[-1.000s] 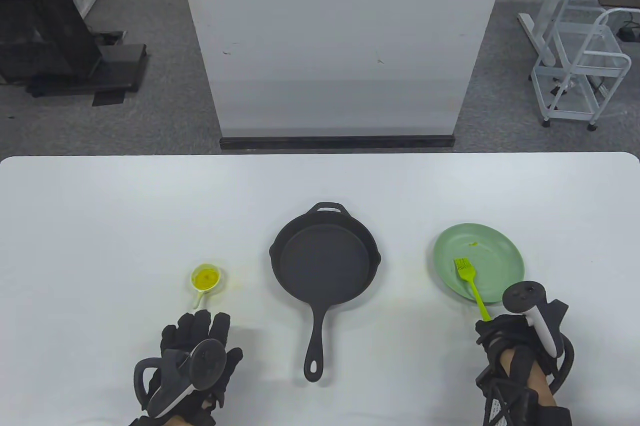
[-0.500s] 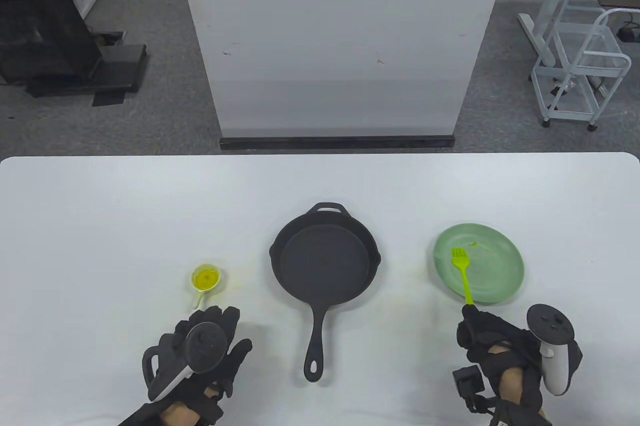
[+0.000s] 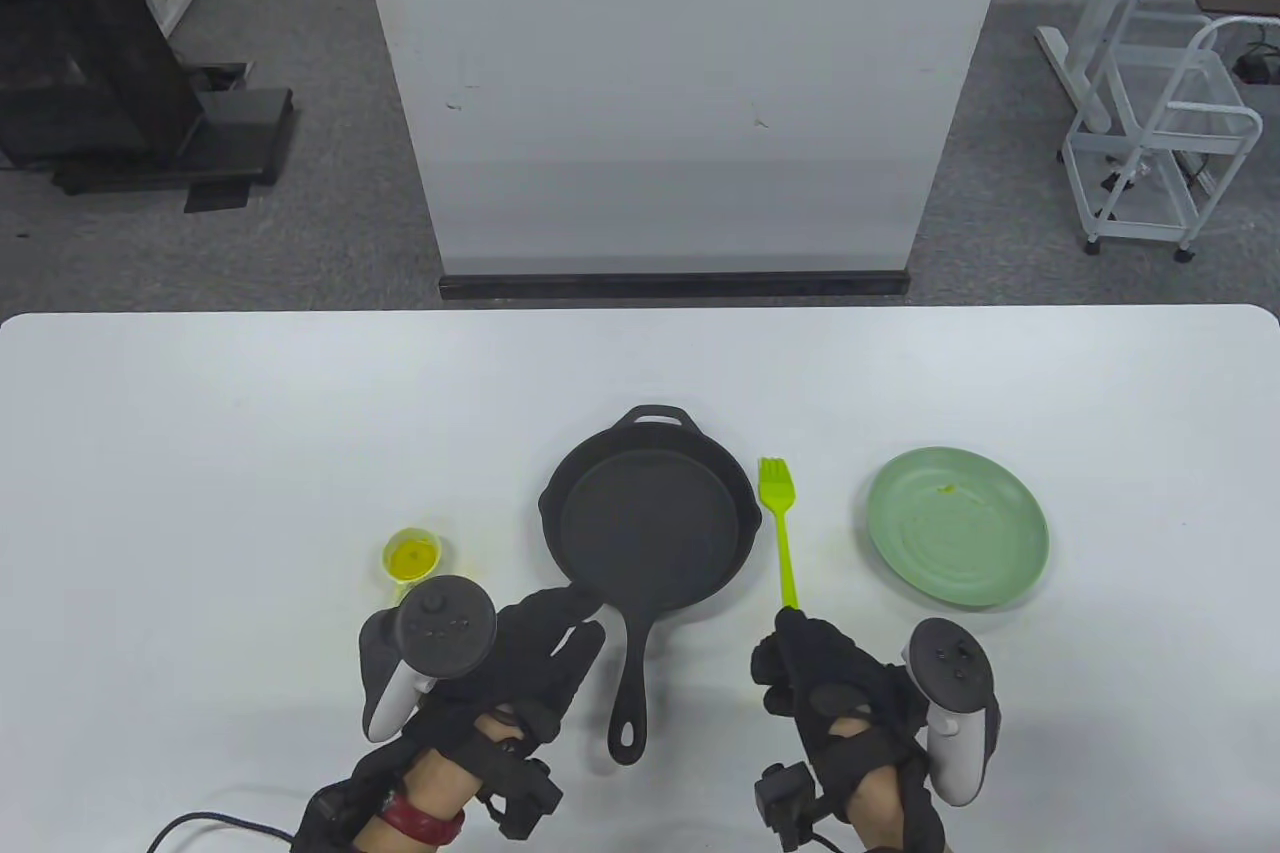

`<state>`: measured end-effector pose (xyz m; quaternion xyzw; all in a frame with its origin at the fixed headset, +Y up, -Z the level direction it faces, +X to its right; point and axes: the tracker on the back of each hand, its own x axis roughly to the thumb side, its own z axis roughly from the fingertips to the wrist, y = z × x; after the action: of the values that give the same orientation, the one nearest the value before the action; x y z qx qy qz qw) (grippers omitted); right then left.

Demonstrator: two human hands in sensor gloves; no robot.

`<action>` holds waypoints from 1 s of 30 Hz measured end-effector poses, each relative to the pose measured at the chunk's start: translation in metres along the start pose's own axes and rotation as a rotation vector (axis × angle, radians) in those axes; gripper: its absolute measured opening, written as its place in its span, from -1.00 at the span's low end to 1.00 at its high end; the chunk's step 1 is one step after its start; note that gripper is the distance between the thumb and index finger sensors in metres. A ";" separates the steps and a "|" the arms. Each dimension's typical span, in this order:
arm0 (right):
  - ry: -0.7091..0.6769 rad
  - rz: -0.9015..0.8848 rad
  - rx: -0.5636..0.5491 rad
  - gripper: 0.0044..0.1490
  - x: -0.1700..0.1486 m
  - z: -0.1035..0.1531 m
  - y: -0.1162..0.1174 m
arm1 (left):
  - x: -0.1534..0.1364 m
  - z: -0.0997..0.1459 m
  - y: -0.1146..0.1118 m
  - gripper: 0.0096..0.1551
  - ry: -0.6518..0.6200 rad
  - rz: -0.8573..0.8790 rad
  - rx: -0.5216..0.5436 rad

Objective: Brush oil on frying pan surface

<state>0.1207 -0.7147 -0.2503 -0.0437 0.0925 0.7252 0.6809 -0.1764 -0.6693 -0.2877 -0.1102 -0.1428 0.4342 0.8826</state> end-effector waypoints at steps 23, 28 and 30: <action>0.006 -0.016 0.286 -0.52 -0.009 0.004 0.112 | -0.037 -0.007 -0.034 -0.25 0.086 0.571 -0.262; -0.004 0.019 0.297 -0.52 -0.007 0.002 0.117 | -0.039 -0.009 -0.036 -0.38 0.100 0.625 -0.279; -0.009 0.052 0.295 -0.51 -0.006 0.001 0.119 | -0.041 -0.009 -0.035 -0.45 0.106 0.647 -0.284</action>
<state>0.0031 -0.7268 -0.2392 0.0625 0.1964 0.7212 0.6613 -0.1712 -0.7236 -0.2914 -0.2937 -0.1133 0.6605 0.6816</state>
